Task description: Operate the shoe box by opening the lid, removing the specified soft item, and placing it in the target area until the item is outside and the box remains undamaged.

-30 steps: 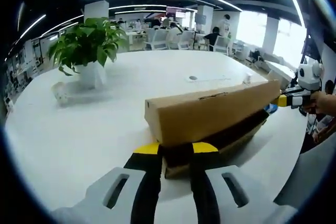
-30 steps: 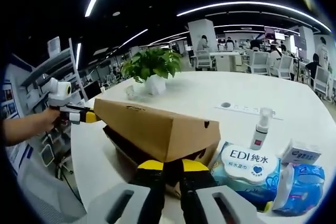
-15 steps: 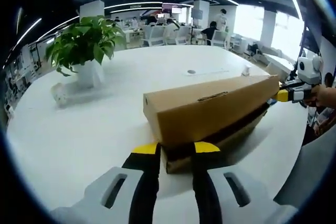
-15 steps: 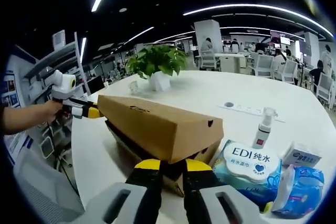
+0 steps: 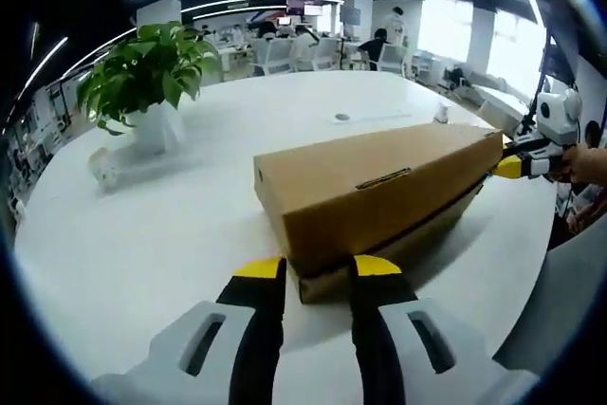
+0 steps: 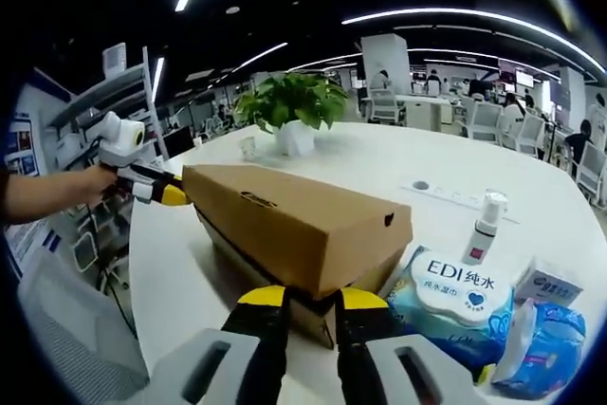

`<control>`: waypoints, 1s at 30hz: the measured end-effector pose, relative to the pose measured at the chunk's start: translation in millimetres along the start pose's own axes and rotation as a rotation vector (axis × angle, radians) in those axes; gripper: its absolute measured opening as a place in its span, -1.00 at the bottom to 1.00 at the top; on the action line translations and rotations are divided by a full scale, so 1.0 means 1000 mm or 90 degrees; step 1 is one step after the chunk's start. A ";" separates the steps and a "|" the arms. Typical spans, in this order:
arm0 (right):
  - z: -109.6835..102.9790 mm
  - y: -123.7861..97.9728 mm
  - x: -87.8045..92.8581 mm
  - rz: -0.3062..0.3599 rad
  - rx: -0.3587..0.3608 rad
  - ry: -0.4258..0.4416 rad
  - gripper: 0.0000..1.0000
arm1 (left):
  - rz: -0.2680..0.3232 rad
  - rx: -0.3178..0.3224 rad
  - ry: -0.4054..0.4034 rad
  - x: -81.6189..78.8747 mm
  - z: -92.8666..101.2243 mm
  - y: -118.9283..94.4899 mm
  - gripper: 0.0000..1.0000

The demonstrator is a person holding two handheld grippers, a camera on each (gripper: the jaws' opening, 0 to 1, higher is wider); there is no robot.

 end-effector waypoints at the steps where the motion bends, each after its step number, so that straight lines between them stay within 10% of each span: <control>1: 0.000 0.000 0.001 -0.002 0.001 -0.005 -0.70 | -0.003 0.001 0.002 0.001 0.001 0.001 -0.49; 30: 0.002 0.008 0.020 -0.039 0.015 -0.065 -0.61 | -0.039 0.015 -0.002 0.023 0.007 0.017 -0.39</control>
Point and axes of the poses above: the point that each gripper's makers call its tool centre point, and the gripper's own axes: y roughly forward along the fingers, z roughly to its right, x roughly out of its underside, the point moved 3 cm from there along -y, roughly backward along the fingers, and after that the axes turned 6 degrees about y, right-handed, at the moved point
